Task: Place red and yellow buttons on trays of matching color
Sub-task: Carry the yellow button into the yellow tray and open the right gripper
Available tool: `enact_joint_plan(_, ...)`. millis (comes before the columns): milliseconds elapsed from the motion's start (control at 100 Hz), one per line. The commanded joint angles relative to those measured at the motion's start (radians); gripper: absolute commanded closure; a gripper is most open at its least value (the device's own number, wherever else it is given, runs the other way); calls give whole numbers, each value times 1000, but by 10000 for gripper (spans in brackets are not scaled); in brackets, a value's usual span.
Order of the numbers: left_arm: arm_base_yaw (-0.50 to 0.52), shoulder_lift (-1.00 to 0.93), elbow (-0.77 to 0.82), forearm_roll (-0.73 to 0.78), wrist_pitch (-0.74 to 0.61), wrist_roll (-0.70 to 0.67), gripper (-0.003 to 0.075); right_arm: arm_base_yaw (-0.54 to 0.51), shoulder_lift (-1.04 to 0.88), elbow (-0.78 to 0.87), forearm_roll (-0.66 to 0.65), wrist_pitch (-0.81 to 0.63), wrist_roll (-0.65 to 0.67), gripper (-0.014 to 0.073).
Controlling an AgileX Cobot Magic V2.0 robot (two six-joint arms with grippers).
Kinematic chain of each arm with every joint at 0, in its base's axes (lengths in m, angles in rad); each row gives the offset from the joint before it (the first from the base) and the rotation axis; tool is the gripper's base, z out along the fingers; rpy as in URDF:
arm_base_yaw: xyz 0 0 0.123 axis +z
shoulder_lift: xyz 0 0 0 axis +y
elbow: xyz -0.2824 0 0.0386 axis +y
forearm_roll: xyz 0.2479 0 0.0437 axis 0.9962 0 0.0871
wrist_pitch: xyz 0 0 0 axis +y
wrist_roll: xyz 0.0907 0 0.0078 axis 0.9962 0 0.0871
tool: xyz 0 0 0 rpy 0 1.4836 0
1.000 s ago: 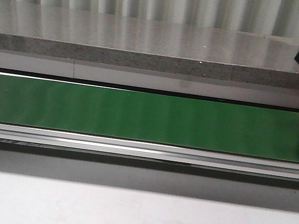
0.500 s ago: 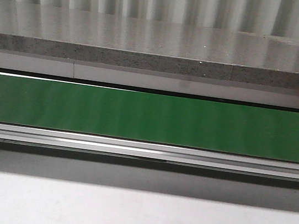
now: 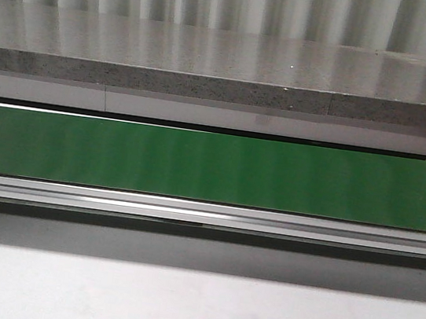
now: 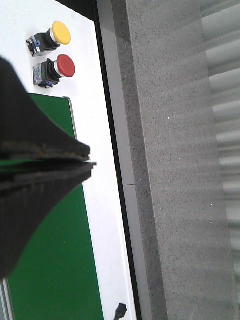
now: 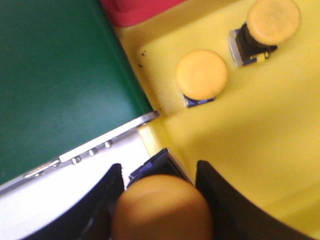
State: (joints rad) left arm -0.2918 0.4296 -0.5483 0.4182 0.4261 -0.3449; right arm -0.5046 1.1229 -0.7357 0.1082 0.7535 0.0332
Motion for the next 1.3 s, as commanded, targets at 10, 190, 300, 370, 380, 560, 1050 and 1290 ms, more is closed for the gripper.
enact_joint_plan(10, -7, 4, -28, 11, -73, -2, 740, -35, -26, -3, 0, -60, 15, 444)
enact_joint_plan(190, -7, 4, -28, 11, -73, -2, 740, -96, -26, 19, -38, -72, 67, 444)
enact_joint_plan(300, -7, 4, -28, 11, -73, -2, 740, -111, -26, 39, -87, -107, 128, 444)
enact_joint_plan(370, -7, 4, -28, 11, -73, -2, 740, -115, -26, 48, -108, -129, 151, 444)
enact_joint_plan(380, -7, 4, -28, 11, -73, -2, 740, -115, -26, 49, -114, -131, 158, 444)
enact_joint_plan(560, -7, 4, -28, 11, -73, -2, 740, -115, -20, 59, -185, -181, 223, 444)
enact_joint_plan(1050, -7, 4, -28, 8, -73, -2, 740, -115, 151, 59, -198, -244, 273, 444)
enact_joint_plan(1290, -7, 4, -28, 8, -73, -2, 740, -115, 199, 59, -198, -251, 276, 444)
